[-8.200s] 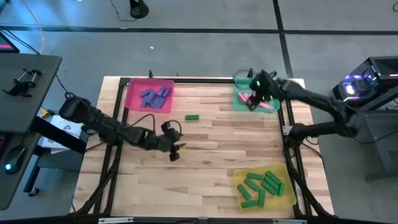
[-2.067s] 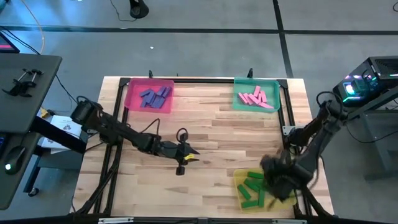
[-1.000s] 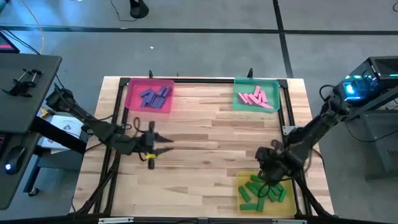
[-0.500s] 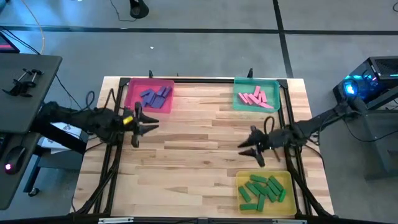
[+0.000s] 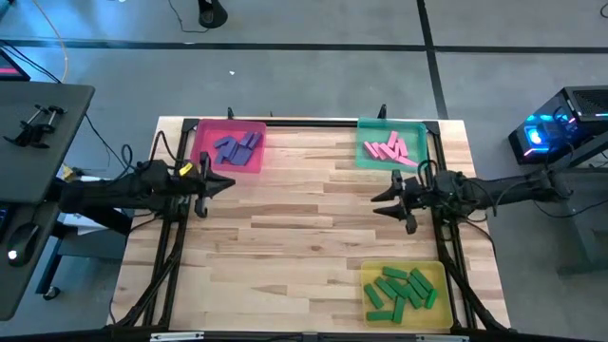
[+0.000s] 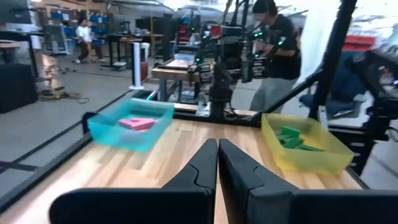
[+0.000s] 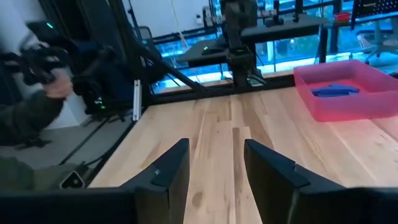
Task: Sort blocks
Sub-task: Return to Home Position
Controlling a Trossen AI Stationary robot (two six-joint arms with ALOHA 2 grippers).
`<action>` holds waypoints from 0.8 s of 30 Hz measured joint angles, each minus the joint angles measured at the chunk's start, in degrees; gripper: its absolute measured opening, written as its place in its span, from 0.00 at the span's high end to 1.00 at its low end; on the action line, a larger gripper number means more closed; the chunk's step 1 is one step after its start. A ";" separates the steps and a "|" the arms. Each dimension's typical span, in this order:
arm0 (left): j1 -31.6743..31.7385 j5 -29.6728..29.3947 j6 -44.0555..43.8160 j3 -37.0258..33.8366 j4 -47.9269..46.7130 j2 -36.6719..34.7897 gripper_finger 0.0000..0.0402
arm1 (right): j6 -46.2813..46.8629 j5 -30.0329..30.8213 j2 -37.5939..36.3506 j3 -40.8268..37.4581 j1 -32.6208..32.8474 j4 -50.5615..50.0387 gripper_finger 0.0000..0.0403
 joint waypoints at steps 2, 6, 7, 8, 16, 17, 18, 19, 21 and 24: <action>0.42 1.33 -0.81 -3.29 1.89 -2.38 1.00 | 0.33 0.00 -2.43 -1.06 0.42 -0.26 0.66; 0.98 3.95 -2.37 -8.17 4.08 -6.61 1.00 | 1.39 0.00 -6.27 -3.80 1.39 -0.10 0.66; 1.08 4.89 -2.40 -9.02 4.31 -7.50 1.00 | 1.72 0.00 -7.00 -4.59 1.59 0.00 0.66; 1.07 5.44 -2.38 -9.66 4.33 -8.43 1.00 | 2.02 0.00 -7.65 -5.46 1.82 0.55 0.66; 1.05 9.18 -0.36 -12.97 4.43 -13.90 1.00 | 1.48 -0.44 -14.96 -10.63 3.02 0.74 0.66; 1.05 9.40 0.01 -12.99 3.86 -13.85 1.00 | 0.81 -0.44 -16.42 -10.66 3.05 -0.23 0.66; 1.05 9.43 0.53 -12.95 3.25 -13.77 1.00 | 0.28 -0.47 -17.98 -10.69 3.02 -1.29 0.66; 1.05 9.41 0.95 -12.96 1.95 -13.93 1.00 | -0.30 -0.48 -19.84 -10.69 3.02 -2.64 0.66; 1.05 9.26 1.15 -12.99 0.84 -13.90 1.00 | -1.17 -0.47 -23.72 -10.69 3.02 -6.83 0.66; 1.05 9.20 1.13 -12.97 0.62 -13.94 1.00 | -1.40 -0.50 -29.95 -10.69 3.02 -13.70 0.68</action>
